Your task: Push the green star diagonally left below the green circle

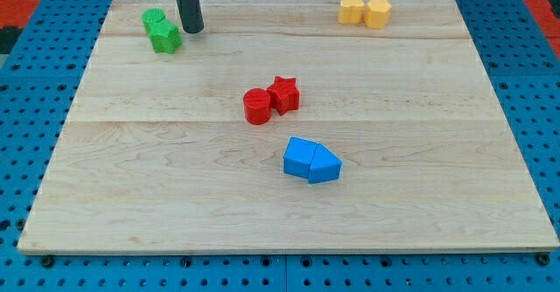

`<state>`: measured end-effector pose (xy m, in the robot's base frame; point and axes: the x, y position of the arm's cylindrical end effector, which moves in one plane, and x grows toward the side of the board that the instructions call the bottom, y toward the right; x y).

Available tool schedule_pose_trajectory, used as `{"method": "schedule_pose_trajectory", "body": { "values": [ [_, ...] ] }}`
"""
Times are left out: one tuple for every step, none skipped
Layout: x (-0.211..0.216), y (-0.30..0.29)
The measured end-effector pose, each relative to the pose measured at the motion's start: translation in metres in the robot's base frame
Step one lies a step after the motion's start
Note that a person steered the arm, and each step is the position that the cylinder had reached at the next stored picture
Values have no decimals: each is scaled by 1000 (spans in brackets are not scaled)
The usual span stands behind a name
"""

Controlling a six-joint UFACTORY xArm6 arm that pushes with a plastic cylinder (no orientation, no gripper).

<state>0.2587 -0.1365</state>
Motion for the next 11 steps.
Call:
{"method": "schedule_pose_trajectory", "body": {
  "values": [
    [2,1],
    [44,-28],
    [80,-93],
    [84,-99],
    [97,-103],
    [95,-138],
    [87,-139],
    [86,-136],
    [82,-131],
    [79,-126],
    [74,-123]
  ]
}}
